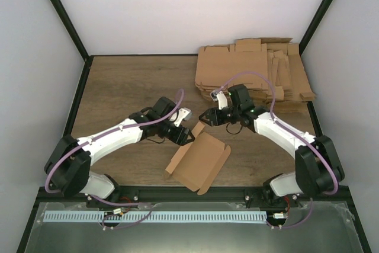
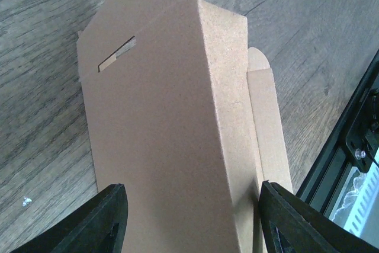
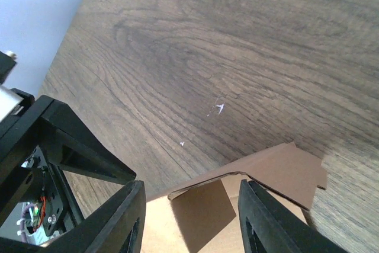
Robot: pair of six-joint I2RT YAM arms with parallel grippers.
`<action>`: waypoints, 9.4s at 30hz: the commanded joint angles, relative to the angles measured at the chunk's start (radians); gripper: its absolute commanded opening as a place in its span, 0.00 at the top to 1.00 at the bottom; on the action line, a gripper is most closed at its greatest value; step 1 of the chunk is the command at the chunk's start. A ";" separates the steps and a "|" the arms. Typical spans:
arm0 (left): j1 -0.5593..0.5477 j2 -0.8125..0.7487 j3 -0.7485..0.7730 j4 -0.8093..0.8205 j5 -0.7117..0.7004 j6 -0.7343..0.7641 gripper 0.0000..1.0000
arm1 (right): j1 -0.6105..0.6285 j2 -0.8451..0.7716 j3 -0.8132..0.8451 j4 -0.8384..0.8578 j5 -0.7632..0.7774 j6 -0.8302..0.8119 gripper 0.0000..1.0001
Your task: Fold the paper box
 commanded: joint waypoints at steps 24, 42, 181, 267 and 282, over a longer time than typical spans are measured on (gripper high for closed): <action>-0.010 -0.012 -0.010 0.025 -0.012 -0.033 0.27 | -0.003 0.083 -0.036 0.075 -0.188 0.015 0.66; -0.008 -0.154 -0.045 0.142 -0.135 -0.216 0.00 | 0.003 0.119 -0.034 0.073 -0.179 0.017 0.67; 0.174 -0.075 -0.093 0.013 -0.052 -0.136 0.41 | -0.028 0.382 -0.166 0.551 -0.059 0.142 0.81; -0.061 0.142 0.311 -0.428 -0.745 0.087 0.96 | 0.075 0.312 -0.080 0.249 0.115 -0.018 0.78; -0.315 0.296 0.488 -0.578 -1.205 0.062 0.96 | 0.125 0.261 -0.173 0.374 0.272 0.083 0.73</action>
